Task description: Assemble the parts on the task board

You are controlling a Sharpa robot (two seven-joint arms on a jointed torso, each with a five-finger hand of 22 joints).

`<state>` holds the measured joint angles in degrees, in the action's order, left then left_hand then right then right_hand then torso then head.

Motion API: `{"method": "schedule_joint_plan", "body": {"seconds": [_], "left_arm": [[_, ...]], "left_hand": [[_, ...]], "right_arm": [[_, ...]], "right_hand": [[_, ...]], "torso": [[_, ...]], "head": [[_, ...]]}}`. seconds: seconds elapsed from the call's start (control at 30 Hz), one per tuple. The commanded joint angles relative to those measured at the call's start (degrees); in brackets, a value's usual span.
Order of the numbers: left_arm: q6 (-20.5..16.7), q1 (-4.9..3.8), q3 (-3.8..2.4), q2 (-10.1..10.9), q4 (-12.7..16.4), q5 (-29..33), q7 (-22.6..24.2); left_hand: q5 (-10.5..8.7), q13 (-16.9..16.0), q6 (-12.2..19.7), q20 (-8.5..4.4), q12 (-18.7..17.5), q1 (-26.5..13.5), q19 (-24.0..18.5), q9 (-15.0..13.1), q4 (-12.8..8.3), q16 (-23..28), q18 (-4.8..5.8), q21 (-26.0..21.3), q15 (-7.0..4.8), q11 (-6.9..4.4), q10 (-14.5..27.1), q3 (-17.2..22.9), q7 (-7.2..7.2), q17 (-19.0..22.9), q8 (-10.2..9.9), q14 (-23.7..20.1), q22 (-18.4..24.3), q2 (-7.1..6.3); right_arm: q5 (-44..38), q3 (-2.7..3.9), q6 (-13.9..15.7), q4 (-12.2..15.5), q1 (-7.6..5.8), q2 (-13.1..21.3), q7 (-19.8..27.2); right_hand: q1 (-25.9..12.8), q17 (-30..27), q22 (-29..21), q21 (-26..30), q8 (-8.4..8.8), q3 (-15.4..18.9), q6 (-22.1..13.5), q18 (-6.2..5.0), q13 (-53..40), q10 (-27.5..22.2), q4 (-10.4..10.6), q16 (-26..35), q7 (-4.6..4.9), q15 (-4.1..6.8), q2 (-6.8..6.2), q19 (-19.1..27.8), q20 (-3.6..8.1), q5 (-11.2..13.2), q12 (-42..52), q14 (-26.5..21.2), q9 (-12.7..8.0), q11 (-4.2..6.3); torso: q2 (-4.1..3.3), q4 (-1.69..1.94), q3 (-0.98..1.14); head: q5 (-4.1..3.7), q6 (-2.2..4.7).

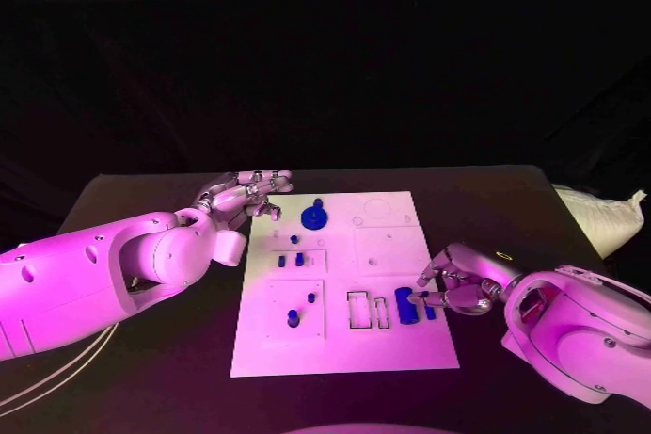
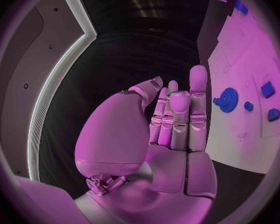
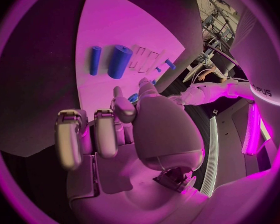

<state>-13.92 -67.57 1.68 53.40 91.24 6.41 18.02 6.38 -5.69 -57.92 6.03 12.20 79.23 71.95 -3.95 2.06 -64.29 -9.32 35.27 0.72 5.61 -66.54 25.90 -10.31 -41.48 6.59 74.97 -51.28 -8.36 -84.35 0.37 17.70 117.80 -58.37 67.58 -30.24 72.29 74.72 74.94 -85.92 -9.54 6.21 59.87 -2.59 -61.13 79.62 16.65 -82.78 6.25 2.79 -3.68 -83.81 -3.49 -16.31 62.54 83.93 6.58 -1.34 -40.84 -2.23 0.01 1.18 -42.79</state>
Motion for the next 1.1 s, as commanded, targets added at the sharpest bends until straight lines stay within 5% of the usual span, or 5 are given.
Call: {"method": "schedule_joint_plan", "body": {"seconds": [0.03,1.1], "left_arm": [[1.26,0.07,-0.02,-0.11,-0.04,0.15,0.35],[1.57,0.19,-0.01,0.12,0.03,0.15,0.28]], "left_hand": [[0.13,-0.06,0.29,0.27,0.18,0.06,-0.27,0.04,0.06,0.05,-0.75,-0.17,-0.07,-0.03,0.28,-0.27,0.05,0.05,0.2,-0.49,0.05,0.54],[0.13,-0.08,0.28,0.28,0.36,0.03,-0.29,0.02,0.05,0.01,-0.77,-0.33,-0.06,-0.03,0.33,-0.36,0.05,0.09,0.27,-0.52,0.16,0.65]], "right_arm": [[-4.92,-0.05,-2.43,-0.12,0.45,-0.44,-6.0],[-9.67,-0.12,-5.29,-7.34,4.48,-9.64,-9.02]], "right_hand": [[-0.87,0.22,9.45,-0.33,-0.4,0.84,-0.22,1.01,-1.57,-0.06,0.08,-0.37,-0.17,-0.24,0.4,-1.74,-0.36,-0.05,1.06,3.56,0.22,-0.05],[0.4,0.66,9.62,-0.4,-2.3,2.39,0.67,1.03,-6.23,0.55,-0.15,-0.58,-0.63,0.03,2.71,-1.77,-0.21,-1.63,3.93,3.57,1.52,0.34]], "torso": [[0.07,-0.07,0.0],[-0.01,-0.07,-0.04]], "head": [[-0.08,-0.03],[0.72,-0.44]]}}
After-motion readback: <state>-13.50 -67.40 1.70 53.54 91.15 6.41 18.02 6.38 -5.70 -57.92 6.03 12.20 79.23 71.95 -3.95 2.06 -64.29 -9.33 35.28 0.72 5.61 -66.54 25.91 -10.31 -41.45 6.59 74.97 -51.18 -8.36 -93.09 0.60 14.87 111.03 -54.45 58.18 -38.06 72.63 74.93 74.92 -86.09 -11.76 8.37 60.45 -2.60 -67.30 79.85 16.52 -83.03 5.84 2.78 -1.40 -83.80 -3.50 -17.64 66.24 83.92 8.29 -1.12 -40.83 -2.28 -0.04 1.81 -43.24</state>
